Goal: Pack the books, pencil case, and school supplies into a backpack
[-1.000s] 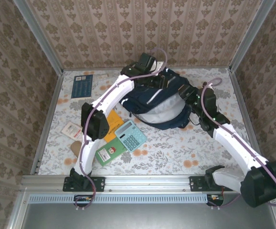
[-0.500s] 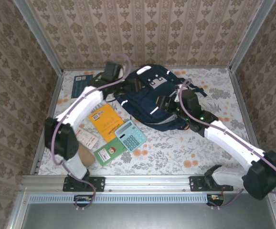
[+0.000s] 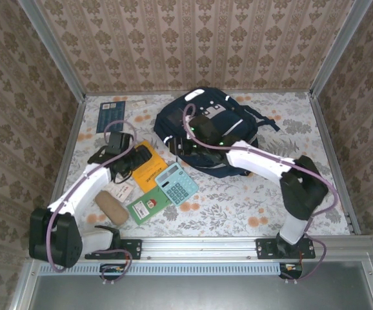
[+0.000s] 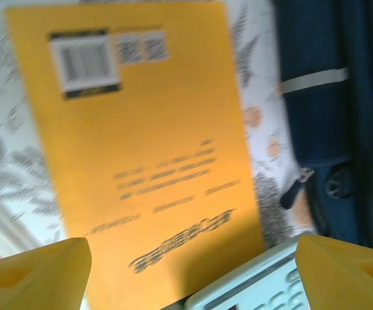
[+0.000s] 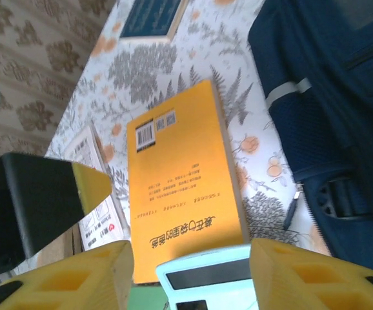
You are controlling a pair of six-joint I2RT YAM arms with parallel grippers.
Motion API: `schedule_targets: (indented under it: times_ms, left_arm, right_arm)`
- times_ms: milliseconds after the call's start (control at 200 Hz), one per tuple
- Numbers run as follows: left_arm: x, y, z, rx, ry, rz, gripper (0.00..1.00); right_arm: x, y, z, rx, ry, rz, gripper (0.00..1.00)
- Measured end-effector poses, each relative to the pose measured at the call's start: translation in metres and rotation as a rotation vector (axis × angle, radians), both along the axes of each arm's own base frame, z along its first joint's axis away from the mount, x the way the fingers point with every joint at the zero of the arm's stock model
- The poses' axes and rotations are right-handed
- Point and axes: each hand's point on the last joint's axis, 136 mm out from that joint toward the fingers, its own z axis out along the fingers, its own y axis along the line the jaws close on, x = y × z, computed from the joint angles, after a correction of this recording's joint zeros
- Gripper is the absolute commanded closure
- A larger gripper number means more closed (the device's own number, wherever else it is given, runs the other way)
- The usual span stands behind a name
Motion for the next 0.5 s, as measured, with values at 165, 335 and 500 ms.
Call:
schedule_targets:
  times_ms: [165,335,500]
  left_arm:
    - [-0.015,0.016,-0.017,-0.034,0.024,0.083,0.17]
    - [-0.023,0.022,-0.037,-0.066,0.065,0.125,0.17]
    - [-0.024,0.022,-0.047,-0.082,0.081,0.125,0.18]
  right_arm:
    - [0.006,0.028,-0.024,-0.064,0.030,0.061,0.52]
    - [0.007,0.044,-0.057,-0.142,0.062,0.103,0.59]
    - [0.010,0.052,-0.089,-0.209,0.101,0.125,0.61]
